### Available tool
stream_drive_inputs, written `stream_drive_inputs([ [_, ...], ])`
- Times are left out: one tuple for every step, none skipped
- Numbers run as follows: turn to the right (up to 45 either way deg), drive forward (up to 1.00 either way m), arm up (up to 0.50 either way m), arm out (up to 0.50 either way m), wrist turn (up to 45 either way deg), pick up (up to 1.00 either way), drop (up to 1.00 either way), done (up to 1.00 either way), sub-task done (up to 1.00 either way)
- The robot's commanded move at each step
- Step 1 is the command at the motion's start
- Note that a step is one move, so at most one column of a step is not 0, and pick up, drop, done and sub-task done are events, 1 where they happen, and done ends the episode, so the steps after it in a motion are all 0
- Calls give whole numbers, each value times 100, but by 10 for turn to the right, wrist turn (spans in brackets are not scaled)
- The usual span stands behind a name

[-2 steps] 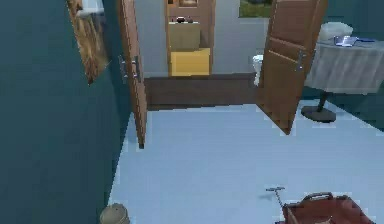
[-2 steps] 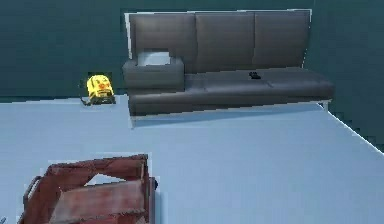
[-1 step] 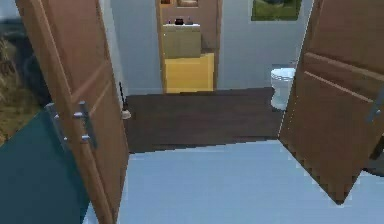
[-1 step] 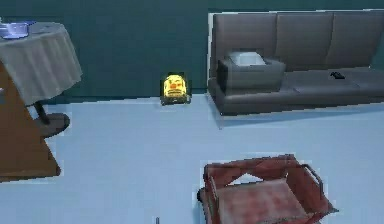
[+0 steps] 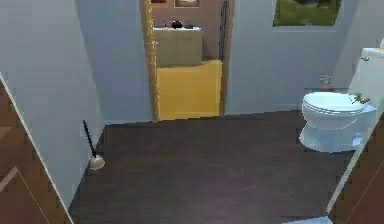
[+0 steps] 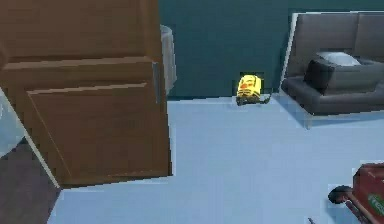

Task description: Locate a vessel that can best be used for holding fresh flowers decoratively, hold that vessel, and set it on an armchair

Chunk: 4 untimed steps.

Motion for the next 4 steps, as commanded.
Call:
stream_drive_inputs([
  [0,100,0,0,0,0,0,0,0],
  [30,0,0,0,0,0,0,0,0],
  [0,100,0,0,0,0,0,0,0],
  [0,45,0,0,0,0,0,0,0],
])
